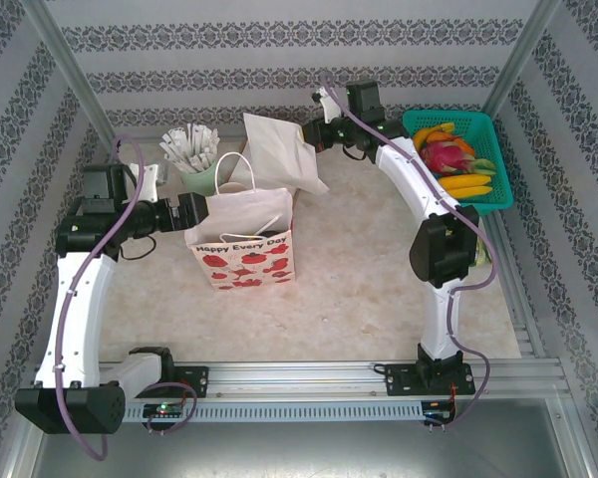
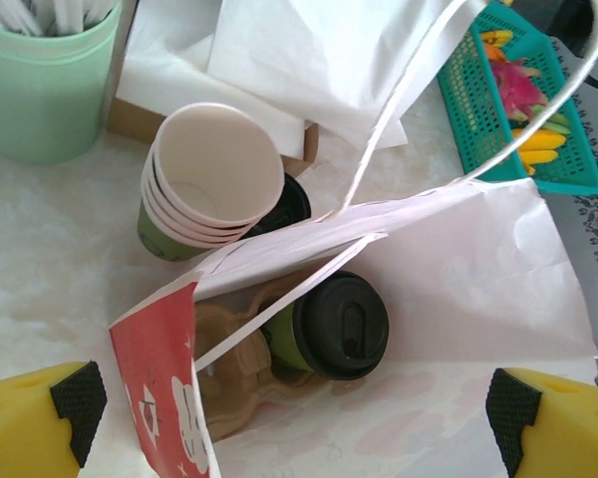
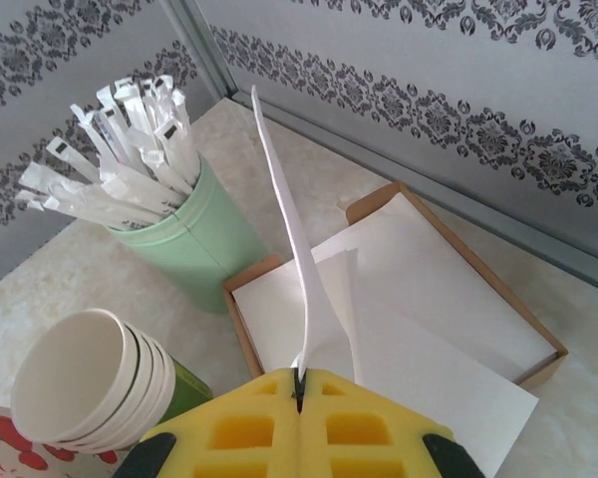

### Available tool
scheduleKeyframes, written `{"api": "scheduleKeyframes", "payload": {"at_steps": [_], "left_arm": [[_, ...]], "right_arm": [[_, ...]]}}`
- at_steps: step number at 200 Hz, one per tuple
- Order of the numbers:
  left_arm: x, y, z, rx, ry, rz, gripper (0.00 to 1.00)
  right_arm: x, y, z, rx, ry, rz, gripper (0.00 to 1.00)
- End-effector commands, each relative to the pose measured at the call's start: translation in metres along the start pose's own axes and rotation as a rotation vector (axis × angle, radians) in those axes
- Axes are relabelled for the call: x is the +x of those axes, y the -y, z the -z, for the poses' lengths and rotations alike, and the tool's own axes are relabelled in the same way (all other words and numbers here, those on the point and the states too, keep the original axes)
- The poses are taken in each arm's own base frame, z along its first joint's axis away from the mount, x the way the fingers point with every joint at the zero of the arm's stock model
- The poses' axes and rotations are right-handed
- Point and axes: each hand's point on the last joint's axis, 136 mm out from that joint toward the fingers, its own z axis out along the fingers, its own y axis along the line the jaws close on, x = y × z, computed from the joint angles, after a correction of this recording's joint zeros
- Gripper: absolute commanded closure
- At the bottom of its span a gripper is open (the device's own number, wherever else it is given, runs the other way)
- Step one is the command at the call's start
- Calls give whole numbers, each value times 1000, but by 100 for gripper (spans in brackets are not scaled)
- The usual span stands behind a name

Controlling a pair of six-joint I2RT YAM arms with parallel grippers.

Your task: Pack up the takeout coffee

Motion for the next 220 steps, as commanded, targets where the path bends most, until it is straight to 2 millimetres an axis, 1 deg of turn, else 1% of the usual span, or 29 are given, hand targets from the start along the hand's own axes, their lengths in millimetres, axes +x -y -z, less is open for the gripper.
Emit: {"api": "scheduleKeyframes", "payload": {"at_steps": [1, 15, 31, 50, 58, 72, 91, 106, 129, 142, 161, 172, 185, 194, 202, 220], "left_arm": [[-16, 16, 11, 61, 79, -108, 0], [-18, 18, 11, 70, 95, -122, 0], [-18, 14, 8, 62, 95, -120, 0], [-15, 10, 5, 51, 87, -114, 0], [-14, 10, 5, 48, 88, -114, 0], [-15, 9, 6, 42, 95, -120, 0], [-18, 8, 9, 26, 114, -130, 0], [-20, 8, 12, 17, 129, -141, 0], [-22, 6, 15, -5, 150, -150, 0], [-24, 1, 15, -40, 156, -136, 0], [-25, -14, 17, -128, 147, -73, 0], [-24, -18, 19, -152, 132, -36, 0], [-21, -20, 19, -165, 115, 8, 0], [-19, -19, 18, -157, 97, 25, 0], [-16, -17, 14, -134, 77, 28, 0], [-8, -1, 6, -27, 41, -9, 0]], "right_arm": [[-33, -20, 18, -25, 80, 20, 100], [-29, -17, 13, -22, 65, 14, 100], [-22, -13, 4, -35, 41, -10, 100], [-23, -23, 2, -71, 39, -14, 100], [-26, -31, 2, -86, 42, 0, 100], [-37, -44, 8, -92, 60, 32, 100], [-54, -55, 16, -93, 90, 47, 100], [-69, -63, 26, -97, 123, 49, 100], [-90, -75, 50, -84, 170, 76, 100], [-95, -85, 65, -83, 179, 106, 100], [-100, -104, 95, -81, 193, 177, 100], [-98, -116, 113, -83, 201, 223, 100], [-94, -135, 136, -106, 208, 293, 100], [-88, -149, 151, -133, 203, 346, 100], [-80, -164, 164, -164, 194, 401, 100], [-62, -196, 193, -220, 166, 523, 100]]}}
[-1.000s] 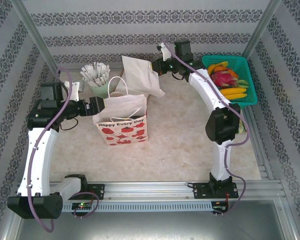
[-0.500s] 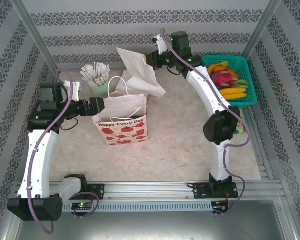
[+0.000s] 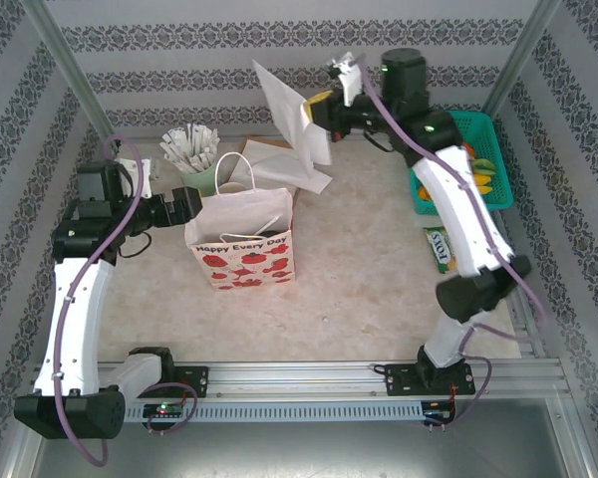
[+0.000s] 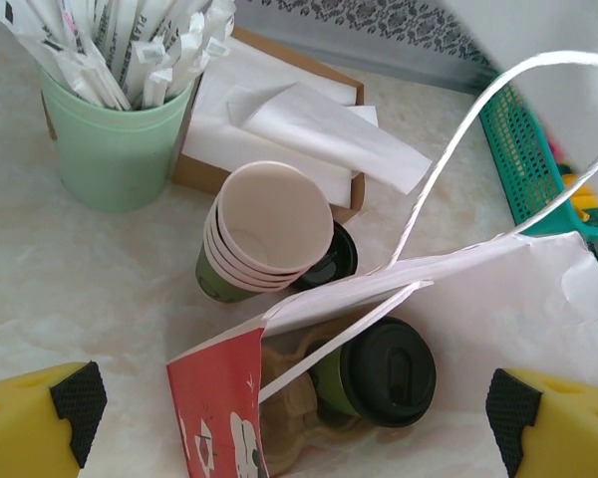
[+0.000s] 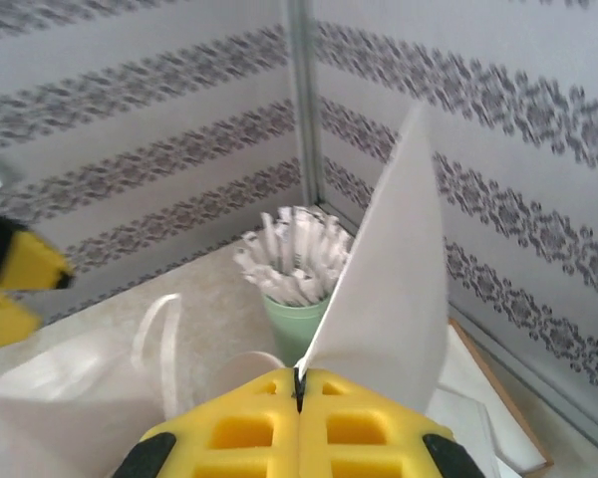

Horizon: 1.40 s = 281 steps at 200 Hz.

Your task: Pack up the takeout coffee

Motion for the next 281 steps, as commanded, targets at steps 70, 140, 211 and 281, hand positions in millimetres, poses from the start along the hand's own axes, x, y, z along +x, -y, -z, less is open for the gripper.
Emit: {"api": "scheduleKeyframes", "payload": {"at_steps": [70, 140, 211, 281], "left_arm": [[9, 3, -6, -3, -55, 18, 0], [26, 3, -7, 19, -73, 31, 0], [34, 33, 8, 184, -33, -108, 0], [-3, 111, 70, 487, 223, -469, 0]], "right_arm": [[-16, -154, 81, -324, 44, 384, 100], [-20, -166, 47, -397, 46, 427, 100], [-58, -161, 23, -256, 104, 444, 100], [-72, -150, 4, 33, 101, 270, 100]]}}
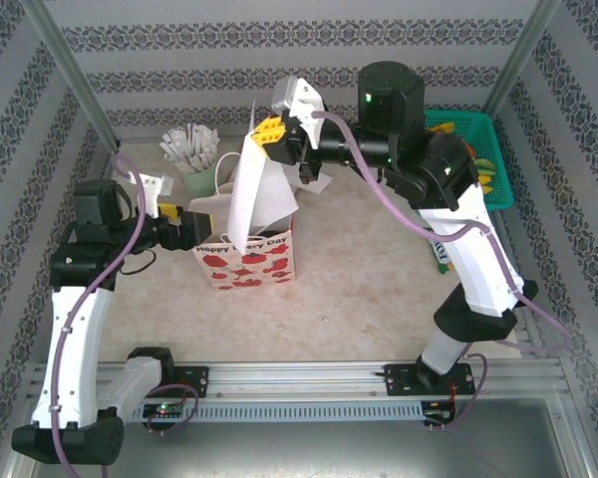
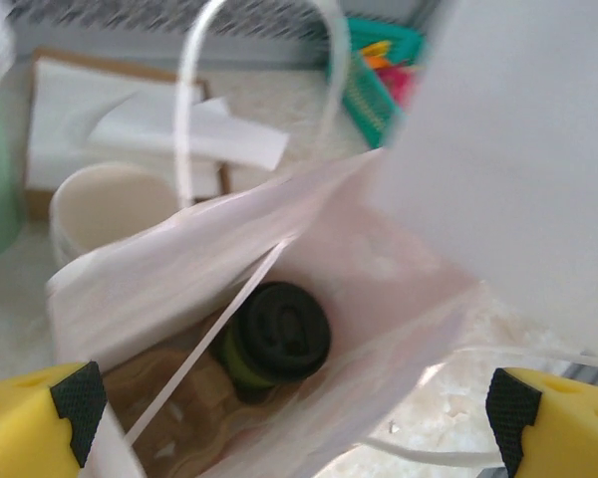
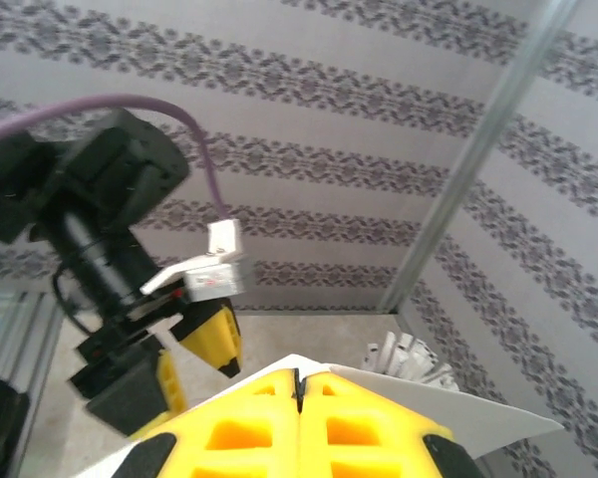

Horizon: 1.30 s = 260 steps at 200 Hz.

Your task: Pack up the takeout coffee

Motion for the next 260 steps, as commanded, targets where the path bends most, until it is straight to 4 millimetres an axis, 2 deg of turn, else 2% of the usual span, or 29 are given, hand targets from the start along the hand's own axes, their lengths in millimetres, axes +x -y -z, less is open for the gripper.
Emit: {"api": "scheduleKeyframes", "payload": {"at_steps": [1, 13, 28, 43, 71, 99, 112, 127, 151, 163, 168, 179, 190, 237, 248, 260], "left_arm": [[-40, 52, 24, 171, 154, -270, 0], [-49, 67, 31, 230, 181, -324, 0], [-52, 87, 37, 328, 174, -373, 0], [-51, 95, 37, 365, 166, -415, 0], [-58, 92, 21, 316, 173, -483, 0], [-70, 86, -4, 241, 136, -546, 3], [-77, 90, -12, 272, 136, -551, 11], [-80, 93, -22, 289, 126, -554, 30], [-90, 73, -39, 180, 140, -529, 49], [-92, 70, -42, 170, 139, -521, 46], [-92, 71, -42, 172, 141, -520, 38], [-90, 77, -39, 203, 144, -529, 15], [-87, 85, -34, 245, 153, -553, 0], [-96, 103, -22, 309, 214, -574, 1], [-103, 96, -25, 264, 222, -563, 8], [-108, 88, -28, 210, 231, -558, 24]], "right_arm": [[8, 27, -8, 210, -37, -75, 100], [9, 27, -12, 238, -46, -95, 100], [11, 29, -19, 289, -51, -139, 100], [17, 30, -28, 325, -63, -188, 100], [23, 8, -46, 219, -70, -203, 100], [18, -5, -50, 141, -47, -233, 100], [18, -7, -52, 126, -43, -256, 100], [21, -9, -55, 115, -51, -281, 100], [21, -18, -54, 68, -51, -312, 100], [22, -20, -52, 55, -53, -325, 100], [21, -20, -51, 52, -51, -328, 100], [21, -19, -49, 59, -54, -334, 100], [22, -18, -48, 66, -56, -336, 100], [28, -8, -53, 119, -61, -385, 100], [29, -7, -54, 126, -60, -400, 100], [28, -8, -55, 117, -56, -411, 100]]}}
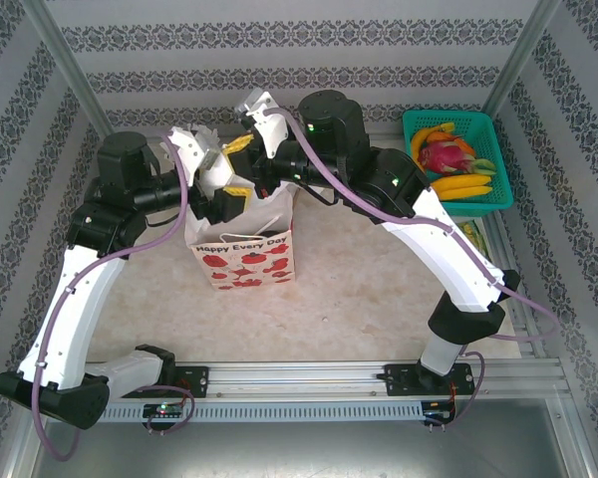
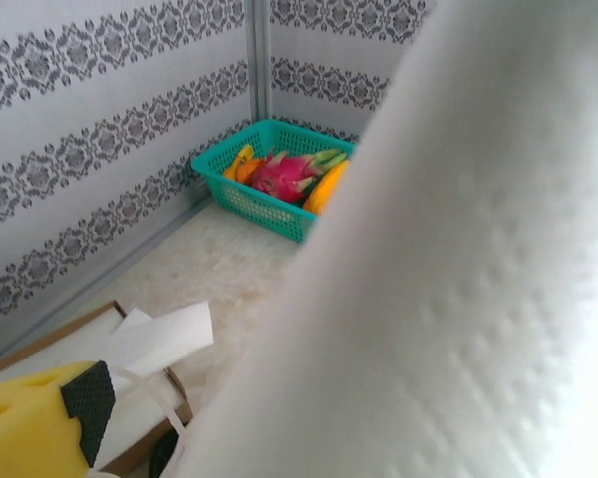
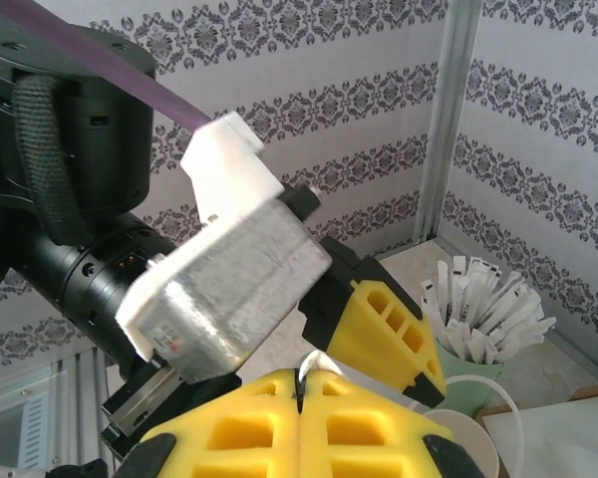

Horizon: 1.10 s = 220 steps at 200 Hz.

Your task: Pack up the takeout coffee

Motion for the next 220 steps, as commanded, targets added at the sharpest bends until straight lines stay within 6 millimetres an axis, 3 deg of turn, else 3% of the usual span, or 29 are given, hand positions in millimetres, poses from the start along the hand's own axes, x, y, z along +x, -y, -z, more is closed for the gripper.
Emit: {"api": "scheduleKeyframes", "payload": {"at_steps": [1, 16, 34, 47, 55, 91, 104, 116, 133, 163, 198, 220], "left_arm": [[-26, -6, 3, -49, 71, -52, 26], [-24, -7, 4, -58, 59, -57, 57], [-13, 0, 5, -32, 13, -63, 76], [0, 3, 5, -20, -27, -60, 89], [9, 3, 4, -13, -52, -50, 100], [40, 6, -5, 31, -126, -53, 100], [45, 4, -11, 42, -124, -67, 100], [50, 5, -17, 78, -118, -78, 93], [55, 5, -26, 117, -108, -113, 94], [67, 29, -27, 288, -103, -183, 95], [95, 31, -29, 328, -180, -216, 95], [103, 45, -26, 420, -165, -215, 86]], "right_arm": [[-6, 2, -2, 12, 27, -47, 100], [-6, 2, 0, 12, 26, -49, 100], [-6, 7, 7, 48, 27, -31, 95], [-3, 12, 12, 62, 25, -23, 82], [2, 12, 15, 47, 14, -13, 69], [20, 41, 34, 186, -6, 35, 3], [28, 53, 44, 219, -4, 24, 2], [38, 65, 53, 237, -4, -14, 2], [55, 87, 66, 287, -8, -84, 2], [84, 116, 86, 380, -50, -150, 2], [106, 123, 88, 382, -105, -165, 2], [115, 120, 79, 343, -146, -171, 2]]}}
